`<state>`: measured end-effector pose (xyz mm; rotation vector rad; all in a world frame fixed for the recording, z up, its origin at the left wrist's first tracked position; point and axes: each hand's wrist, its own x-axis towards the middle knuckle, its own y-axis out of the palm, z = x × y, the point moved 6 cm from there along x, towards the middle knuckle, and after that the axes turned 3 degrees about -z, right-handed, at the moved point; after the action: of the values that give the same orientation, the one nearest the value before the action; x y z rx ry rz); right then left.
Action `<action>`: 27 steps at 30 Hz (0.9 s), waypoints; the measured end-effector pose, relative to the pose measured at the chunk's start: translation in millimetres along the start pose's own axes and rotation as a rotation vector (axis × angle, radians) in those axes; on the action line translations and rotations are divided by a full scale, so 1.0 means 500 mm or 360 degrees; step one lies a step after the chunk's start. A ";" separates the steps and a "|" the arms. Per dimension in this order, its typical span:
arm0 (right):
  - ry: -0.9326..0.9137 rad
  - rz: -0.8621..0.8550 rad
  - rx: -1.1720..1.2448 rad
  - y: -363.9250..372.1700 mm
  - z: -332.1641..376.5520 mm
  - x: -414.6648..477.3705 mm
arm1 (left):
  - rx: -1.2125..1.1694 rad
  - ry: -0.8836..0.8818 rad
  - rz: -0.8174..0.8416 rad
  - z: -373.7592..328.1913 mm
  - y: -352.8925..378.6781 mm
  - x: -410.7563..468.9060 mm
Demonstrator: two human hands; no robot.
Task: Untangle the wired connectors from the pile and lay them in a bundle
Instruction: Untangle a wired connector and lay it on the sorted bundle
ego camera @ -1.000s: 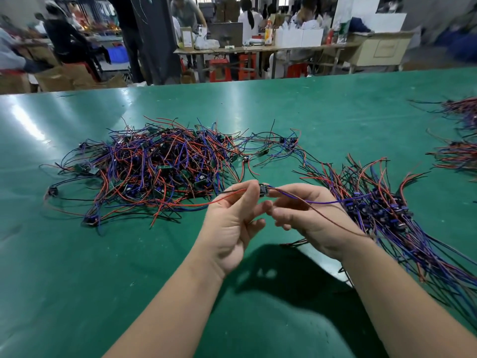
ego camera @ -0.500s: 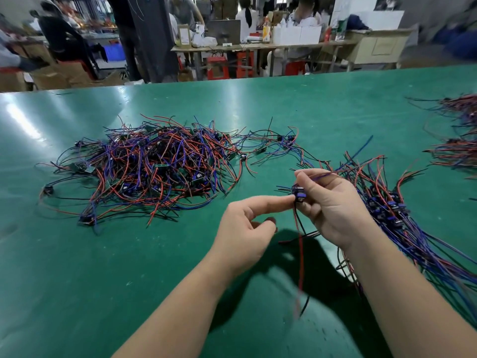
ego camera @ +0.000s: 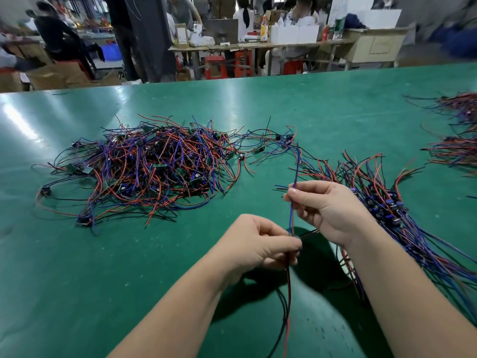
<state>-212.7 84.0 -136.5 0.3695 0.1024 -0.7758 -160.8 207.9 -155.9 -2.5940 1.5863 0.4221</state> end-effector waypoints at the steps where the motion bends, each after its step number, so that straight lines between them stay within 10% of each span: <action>1: 0.0009 -0.0060 0.0029 -0.011 0.002 0.004 | 0.0048 -0.0060 0.0088 0.006 0.006 -0.003; 13: -0.0611 -0.0671 -0.0125 -0.091 0.050 0.023 | 0.0057 -0.0141 0.0299 0.013 0.014 -0.019; 18: -0.0981 -0.1001 -0.1035 -0.097 0.083 -0.013 | -0.0219 -0.0163 -0.0013 0.013 -0.011 0.004; 23: -0.0249 0.0012 -0.0960 -0.010 0.010 -0.010 | -0.0291 -0.0133 -0.0153 0.015 -0.025 0.013; 27: -0.0256 0.0185 -0.1212 0.015 -0.005 -0.020 | -0.0066 -0.0084 -0.0142 0.016 -0.021 0.015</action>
<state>-214.4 96.4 -134.5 -0.4059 0.2128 -0.5965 -149.8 207.9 -166.3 -2.6482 1.4547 0.5172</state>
